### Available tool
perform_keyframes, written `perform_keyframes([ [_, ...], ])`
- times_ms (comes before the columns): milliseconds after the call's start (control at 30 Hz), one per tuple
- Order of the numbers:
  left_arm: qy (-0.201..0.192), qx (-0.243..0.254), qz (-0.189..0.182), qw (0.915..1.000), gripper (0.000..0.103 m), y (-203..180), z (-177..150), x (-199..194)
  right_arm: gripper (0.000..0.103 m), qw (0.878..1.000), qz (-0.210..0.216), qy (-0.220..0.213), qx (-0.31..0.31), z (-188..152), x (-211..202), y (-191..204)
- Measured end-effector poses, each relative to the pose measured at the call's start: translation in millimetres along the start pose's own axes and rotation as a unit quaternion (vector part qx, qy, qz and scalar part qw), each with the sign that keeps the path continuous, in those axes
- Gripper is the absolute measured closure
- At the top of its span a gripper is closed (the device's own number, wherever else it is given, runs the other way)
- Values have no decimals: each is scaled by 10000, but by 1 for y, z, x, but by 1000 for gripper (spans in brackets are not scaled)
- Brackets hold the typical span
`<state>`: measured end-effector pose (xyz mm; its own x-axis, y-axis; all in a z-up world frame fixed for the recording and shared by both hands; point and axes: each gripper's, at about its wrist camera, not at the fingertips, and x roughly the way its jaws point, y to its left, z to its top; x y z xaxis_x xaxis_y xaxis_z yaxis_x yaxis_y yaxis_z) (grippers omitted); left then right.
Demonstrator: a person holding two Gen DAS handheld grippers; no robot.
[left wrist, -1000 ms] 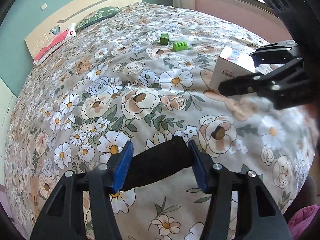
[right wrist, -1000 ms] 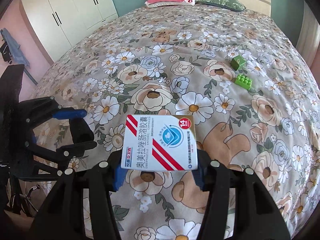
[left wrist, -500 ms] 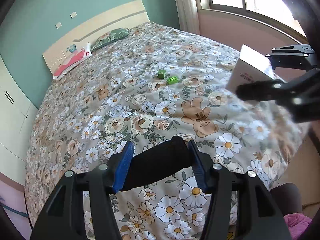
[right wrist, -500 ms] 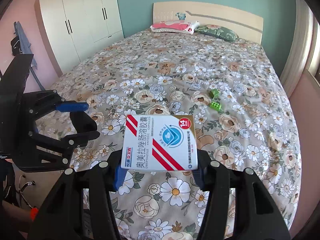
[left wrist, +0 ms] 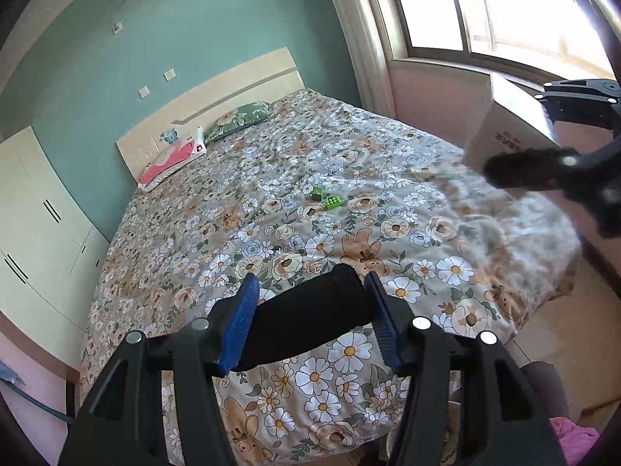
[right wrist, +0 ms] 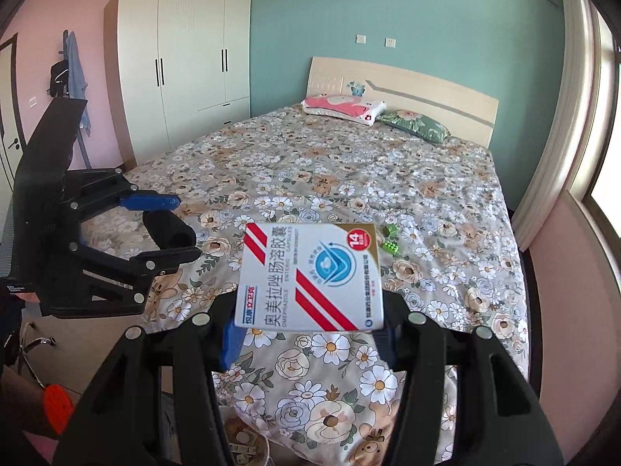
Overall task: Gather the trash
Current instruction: 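Carry the medicine box and black cylinder with both tools over the bin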
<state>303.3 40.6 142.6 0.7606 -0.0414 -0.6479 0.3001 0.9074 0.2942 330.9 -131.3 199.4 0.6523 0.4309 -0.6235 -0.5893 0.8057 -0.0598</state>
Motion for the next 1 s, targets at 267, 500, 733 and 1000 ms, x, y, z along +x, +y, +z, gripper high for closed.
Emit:
perform_keyframes([
  [267, -261, 74, 186, 9995, 45, -18, -8, -62, 48, 9993, -91, -280, -224, -11, -73, 27],
  [500, -340, 53, 109, 9993, 45, -28, -23, -86, 48, 9989, -94, -339, -311, -26, -99, 38],
  [733, -132, 57, 8, 9999, 45, -41, -49, -80, 48, 9992, -21, -86, -387, -51, -89, 49],
  [1000, 210, -28, -219, 9995, 45, -55, -91, -59, 48, 9982, 203, 317, -459, -84, -58, 61],
])
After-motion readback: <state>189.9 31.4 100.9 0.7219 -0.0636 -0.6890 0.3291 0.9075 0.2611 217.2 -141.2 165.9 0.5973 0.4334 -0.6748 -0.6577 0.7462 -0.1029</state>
